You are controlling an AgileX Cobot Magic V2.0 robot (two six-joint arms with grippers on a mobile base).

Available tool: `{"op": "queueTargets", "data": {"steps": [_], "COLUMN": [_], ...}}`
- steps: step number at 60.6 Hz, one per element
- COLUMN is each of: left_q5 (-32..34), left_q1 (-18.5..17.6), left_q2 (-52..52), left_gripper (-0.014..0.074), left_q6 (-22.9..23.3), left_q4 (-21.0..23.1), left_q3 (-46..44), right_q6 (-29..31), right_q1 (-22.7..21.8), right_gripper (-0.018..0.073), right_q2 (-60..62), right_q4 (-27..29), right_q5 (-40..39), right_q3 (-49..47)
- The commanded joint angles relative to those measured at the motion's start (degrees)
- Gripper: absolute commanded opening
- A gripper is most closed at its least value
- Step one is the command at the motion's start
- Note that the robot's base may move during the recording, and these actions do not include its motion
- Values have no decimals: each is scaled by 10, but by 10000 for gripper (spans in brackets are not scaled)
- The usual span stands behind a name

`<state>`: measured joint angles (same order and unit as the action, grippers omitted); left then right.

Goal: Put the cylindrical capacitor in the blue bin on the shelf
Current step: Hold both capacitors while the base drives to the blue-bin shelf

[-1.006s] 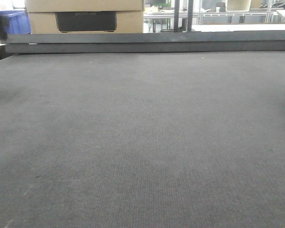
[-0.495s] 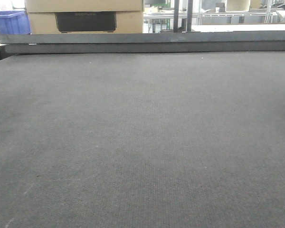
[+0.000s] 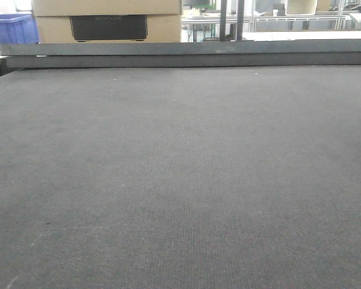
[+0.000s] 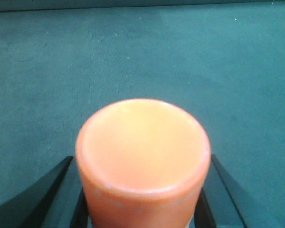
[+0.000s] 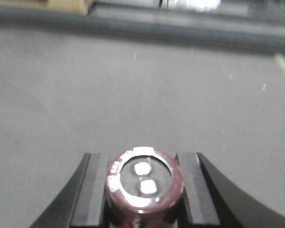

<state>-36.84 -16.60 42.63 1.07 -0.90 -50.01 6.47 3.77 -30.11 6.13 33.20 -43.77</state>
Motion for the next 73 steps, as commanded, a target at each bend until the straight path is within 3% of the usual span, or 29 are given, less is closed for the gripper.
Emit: {"op": "queueTargets", "data": {"steps": [1, 17, 73], "left_q5": [9, 12, 19], "left_q1": [-4, -4, -4], "left_q2": [-31, -74, -74], "left_gripper": [-111, -111, -111], "left_q6": [0, 0, 0], "left_q4": [4, 1, 2], "left_q3": [11, 13, 13], "right_q6": [1, 1, 1], "right_q1": [3, 3, 3], "right_gripper": [-130, -130, -130], "right_q2": [31, 84, 83], "right_q4": [1, 6, 6], "right_q5": [-8, -7, -7], "right_q3": [0, 0, 0]}}
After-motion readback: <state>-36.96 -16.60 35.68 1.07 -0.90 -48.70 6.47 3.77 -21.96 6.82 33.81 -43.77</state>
